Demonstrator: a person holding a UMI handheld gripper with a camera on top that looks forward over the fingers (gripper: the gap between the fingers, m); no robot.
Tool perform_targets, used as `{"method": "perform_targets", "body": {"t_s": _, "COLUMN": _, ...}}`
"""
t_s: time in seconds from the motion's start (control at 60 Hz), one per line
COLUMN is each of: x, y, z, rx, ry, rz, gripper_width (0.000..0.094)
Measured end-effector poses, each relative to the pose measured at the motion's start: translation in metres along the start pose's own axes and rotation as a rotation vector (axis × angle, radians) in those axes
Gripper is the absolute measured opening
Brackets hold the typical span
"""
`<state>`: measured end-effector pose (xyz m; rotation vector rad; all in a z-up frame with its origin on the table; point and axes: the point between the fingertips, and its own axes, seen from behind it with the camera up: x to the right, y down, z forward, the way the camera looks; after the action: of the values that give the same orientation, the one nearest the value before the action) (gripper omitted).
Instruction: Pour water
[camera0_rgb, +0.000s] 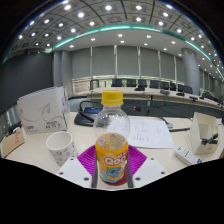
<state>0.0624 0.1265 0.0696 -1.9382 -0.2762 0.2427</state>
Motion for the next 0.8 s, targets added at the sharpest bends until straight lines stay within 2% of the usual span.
{"method": "perform_targets", "body": {"t_s": 0.217, "x": 0.000, "y": 0.000, "z": 0.000, "rx": 0.023, "ry": -0.006, "rz": -0.055, "gripper_width": 0.0444}}
{"method": "perform_targets", "body": {"t_s": 0.367, "x": 0.003, "y": 0.004, "z": 0.000, "rx": -0.004, "ry": 0.024, "rz": -0.031, "gripper_width": 0.0529}}
{"method": "perform_targets", "body": {"t_s": 0.4, "x": 0.004, "y": 0.011, "z": -0.002, "rx": -0.039, "ry": 0.041, "rz": -0.026, "gripper_width": 0.0604}}
{"method": "perform_targets", "body": {"t_s": 0.467, "x": 0.006, "y": 0.021, "z": -0.009, "rx": -0.088, "ry": 0.066, "rz": -0.004, "gripper_width": 0.0872}}
{"method": "perform_targets", "body": {"t_s": 0.567, "x": 0.003, "y": 0.025, "z": -0.036, "rx": -0.146, "ry": 0.113, "rz": 0.020, "gripper_width": 0.0859}}
{"method": "perform_targets", "body": {"t_s": 0.8, "x": -0.050, "y": -0.027, "z": -0.174, "rx": -0.153, "ry": 0.246, "rz": -0.029, "gripper_width": 0.0857}}
